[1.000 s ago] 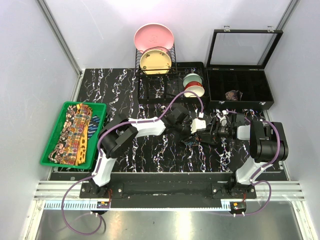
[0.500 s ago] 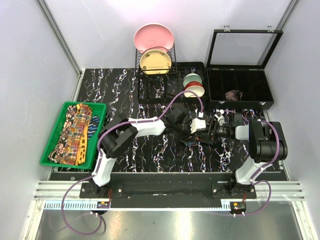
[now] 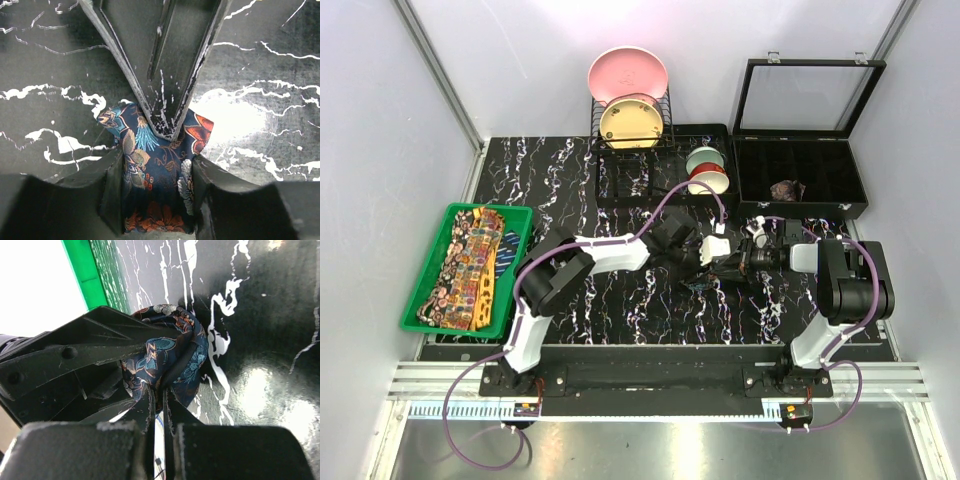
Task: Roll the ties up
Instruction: Pick up the tie at the center of the board.
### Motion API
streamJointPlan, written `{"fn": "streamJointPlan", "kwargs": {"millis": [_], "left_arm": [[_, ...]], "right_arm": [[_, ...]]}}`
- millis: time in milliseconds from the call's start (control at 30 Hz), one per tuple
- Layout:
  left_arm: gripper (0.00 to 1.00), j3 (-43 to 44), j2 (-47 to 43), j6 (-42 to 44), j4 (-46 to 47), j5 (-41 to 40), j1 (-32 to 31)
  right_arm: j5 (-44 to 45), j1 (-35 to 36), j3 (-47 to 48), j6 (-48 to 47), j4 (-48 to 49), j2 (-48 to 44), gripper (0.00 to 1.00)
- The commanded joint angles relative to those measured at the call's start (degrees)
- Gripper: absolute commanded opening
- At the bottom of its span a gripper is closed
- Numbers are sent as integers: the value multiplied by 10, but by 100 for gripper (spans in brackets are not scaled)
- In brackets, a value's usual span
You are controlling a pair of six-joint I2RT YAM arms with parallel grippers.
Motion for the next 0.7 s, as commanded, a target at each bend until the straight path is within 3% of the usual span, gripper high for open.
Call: {"fn": "streamJointPlan", "kwargs": {"millis": [0, 67, 133, 400, 667], "left_arm": [[61, -34, -27, -19, -44, -24, 5], [74, -40, -42, -31, -34, -24, 5], [99, -44, -65, -44, -33, -29, 6], [99, -53, -158, -82, -43, -44, 17], [99, -51, -274, -82, -157, -67, 64]], "right_arm": [[35, 6, 25, -35, -53, -52, 0], [35, 6, 32, -46, -68, -66, 0], [42, 6, 43, -58, -98, -80, 0], [81, 4, 87, -102, -199, -129, 0], [192, -49, 325, -255, -462, -140, 0]]}}
